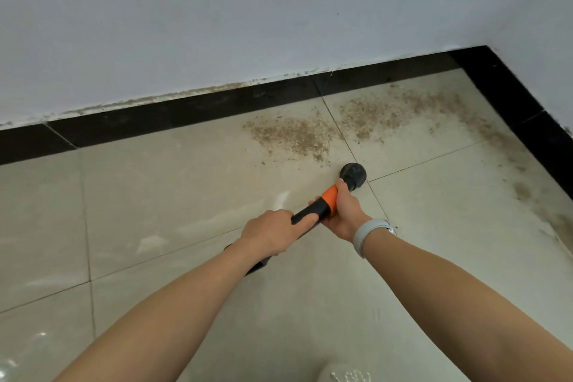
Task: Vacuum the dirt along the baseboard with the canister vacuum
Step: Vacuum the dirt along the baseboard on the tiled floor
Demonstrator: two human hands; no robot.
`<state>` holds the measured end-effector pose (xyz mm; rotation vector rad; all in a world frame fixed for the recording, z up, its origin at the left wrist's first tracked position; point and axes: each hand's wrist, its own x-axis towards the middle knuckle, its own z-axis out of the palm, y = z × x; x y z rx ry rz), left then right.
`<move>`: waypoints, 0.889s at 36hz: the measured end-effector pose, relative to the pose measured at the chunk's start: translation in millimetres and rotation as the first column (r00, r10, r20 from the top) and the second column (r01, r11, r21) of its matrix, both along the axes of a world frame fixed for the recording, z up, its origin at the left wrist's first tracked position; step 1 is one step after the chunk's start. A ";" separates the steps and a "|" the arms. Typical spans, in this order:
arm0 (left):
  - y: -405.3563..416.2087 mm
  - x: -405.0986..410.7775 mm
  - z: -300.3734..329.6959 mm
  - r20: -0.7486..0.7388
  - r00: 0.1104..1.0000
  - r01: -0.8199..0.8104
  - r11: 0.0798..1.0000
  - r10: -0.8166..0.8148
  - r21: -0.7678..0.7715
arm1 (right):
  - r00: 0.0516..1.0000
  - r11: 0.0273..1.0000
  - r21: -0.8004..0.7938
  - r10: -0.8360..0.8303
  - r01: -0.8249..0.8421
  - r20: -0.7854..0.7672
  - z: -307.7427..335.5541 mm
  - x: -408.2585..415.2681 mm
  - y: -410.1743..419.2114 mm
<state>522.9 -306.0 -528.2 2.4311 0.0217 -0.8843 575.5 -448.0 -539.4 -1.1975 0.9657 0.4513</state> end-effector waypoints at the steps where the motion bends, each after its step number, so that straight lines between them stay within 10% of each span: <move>1: 3.2 -0.2 0.0 0.011 1.000 -0.011 1.000 0.011 0.011 | 1.000 1.000 0.004 0.011 -0.011 0.002 0.4 1.0 3.8; 32: 167.1 -72.3 -4.3 0.088 0.774 -0.626 0.779 0.627 -0.046 | 0.921 0.890 0.250 0.388 -0.381 0.024 1.9 -12.1 222.5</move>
